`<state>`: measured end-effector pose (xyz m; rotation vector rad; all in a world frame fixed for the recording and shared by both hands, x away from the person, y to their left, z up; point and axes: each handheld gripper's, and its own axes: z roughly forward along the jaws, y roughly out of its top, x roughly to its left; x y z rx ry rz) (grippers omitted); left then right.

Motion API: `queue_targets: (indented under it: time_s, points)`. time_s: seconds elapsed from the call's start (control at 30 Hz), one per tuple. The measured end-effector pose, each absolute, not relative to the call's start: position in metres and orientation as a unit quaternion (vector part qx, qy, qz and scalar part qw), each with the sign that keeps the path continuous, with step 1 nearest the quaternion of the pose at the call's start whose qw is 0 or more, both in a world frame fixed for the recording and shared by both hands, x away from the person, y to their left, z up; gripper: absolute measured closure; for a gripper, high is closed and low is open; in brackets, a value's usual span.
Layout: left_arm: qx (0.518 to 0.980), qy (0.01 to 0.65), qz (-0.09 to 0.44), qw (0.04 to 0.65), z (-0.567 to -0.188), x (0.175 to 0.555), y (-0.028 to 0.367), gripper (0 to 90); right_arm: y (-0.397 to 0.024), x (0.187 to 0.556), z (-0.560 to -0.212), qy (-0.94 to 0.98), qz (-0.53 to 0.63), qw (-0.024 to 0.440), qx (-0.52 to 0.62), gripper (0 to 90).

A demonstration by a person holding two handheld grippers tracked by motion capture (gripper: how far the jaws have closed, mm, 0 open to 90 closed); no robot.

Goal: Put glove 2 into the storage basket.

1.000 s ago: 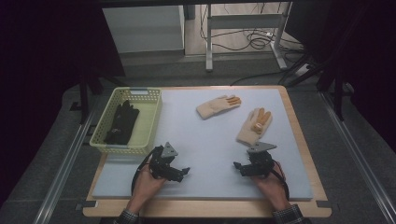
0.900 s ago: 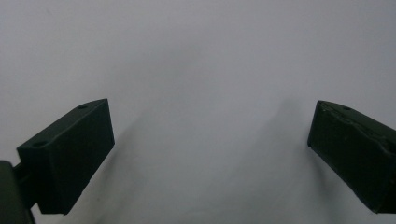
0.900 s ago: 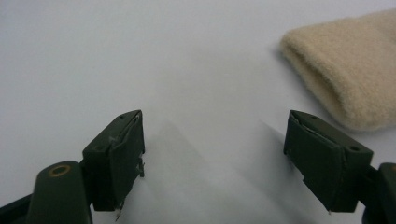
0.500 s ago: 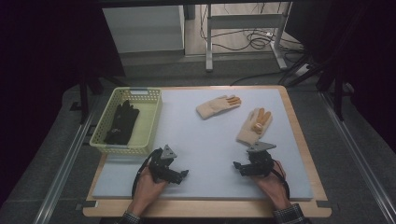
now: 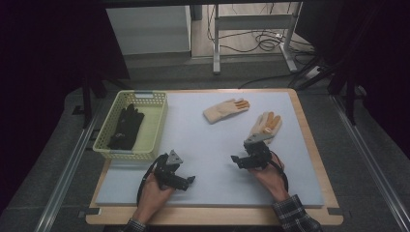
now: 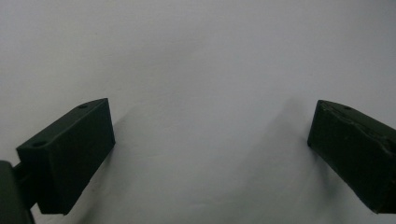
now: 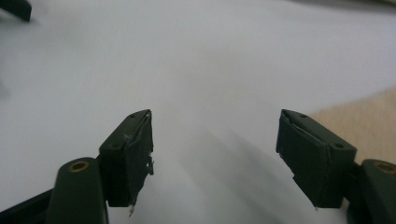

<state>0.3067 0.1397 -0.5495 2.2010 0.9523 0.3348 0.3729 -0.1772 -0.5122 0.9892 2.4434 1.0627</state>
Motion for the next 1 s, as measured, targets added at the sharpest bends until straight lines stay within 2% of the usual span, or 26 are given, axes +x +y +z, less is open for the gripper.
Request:
queue_targets:
  time_s: [0.5, 1.0]
  points:
    - [0.850, 0.368, 0.129, 0.353, -0.550, 0.307, 0.140, 0.7, -0.136, 0.433, -0.503, 0.843, 0.384, 0.143, 0.349, 55.4]
    - [0.851, 0.368, 0.128, 0.353, -0.550, 0.307, 0.140, 0.7, -0.107, 0.485, -0.501, 0.832, 0.394, 0.142, 0.363, 66.4]
